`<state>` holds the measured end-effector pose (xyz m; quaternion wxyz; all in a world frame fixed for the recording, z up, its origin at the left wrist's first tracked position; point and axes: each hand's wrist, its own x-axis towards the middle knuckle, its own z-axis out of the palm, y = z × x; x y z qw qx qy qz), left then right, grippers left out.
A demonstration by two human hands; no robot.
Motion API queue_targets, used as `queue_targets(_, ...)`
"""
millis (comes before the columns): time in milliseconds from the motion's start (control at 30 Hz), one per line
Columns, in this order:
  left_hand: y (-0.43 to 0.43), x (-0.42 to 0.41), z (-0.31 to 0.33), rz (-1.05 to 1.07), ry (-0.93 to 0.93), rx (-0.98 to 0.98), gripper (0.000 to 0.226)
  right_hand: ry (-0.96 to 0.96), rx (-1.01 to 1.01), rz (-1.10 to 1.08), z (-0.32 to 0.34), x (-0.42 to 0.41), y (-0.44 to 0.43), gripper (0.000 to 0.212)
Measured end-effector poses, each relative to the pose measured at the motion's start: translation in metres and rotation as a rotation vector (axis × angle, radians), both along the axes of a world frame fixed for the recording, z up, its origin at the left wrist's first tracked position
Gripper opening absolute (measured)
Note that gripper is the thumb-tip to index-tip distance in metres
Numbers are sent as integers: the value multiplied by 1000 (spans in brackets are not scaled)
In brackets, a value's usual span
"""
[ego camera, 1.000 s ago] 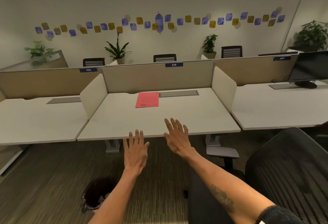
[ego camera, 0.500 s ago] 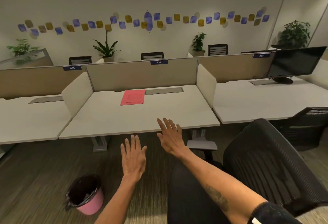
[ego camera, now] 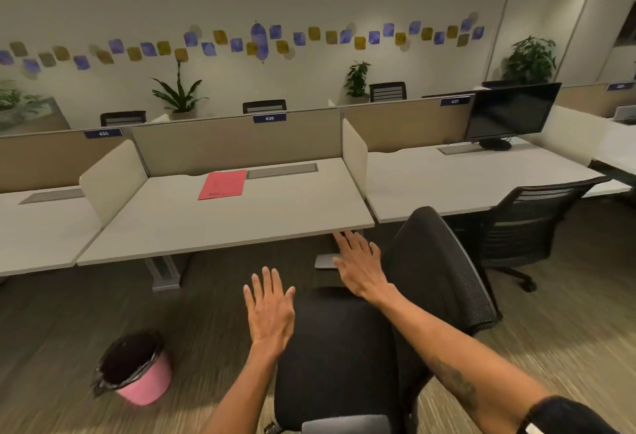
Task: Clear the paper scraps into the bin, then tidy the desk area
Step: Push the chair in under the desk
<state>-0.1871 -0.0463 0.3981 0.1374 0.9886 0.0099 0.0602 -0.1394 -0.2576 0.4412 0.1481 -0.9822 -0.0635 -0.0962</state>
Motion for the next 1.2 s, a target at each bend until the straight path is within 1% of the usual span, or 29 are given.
queue_targets(167,-58,-18,2,-54,46,0,64,17,-9,-69,-3,-28,-65,63)
queue_targets(333,-120,-32,-8,-81,67,-85,66,54,-34,-153,-6,-44,-133,63)
queue_targets(467,-177,-38,-23,-108,98,-157,67,79,-56,-196,-7,-45,-187,64)
queue_targets(600,-242,-35,-33,-121,128,-191,69,126,-63,-181,-14,-33,-240,65)
queue_targets(833,-351,-3,-25,-115,141,-265,75,279,-70,42,-18,17,-318,64)
queue_targets(967,-412,15,-13,-140,126,-328,101,329,-110,167,-18,64,-355,60)
queue_targets(1067,-445,23,-8,-122,202,-328,116,333,-154,254,-18,95,-372,59)
queue_targets(1200,-482,32,-10,-30,322,-318,114,344,-255,419,-27,128,-379,59)
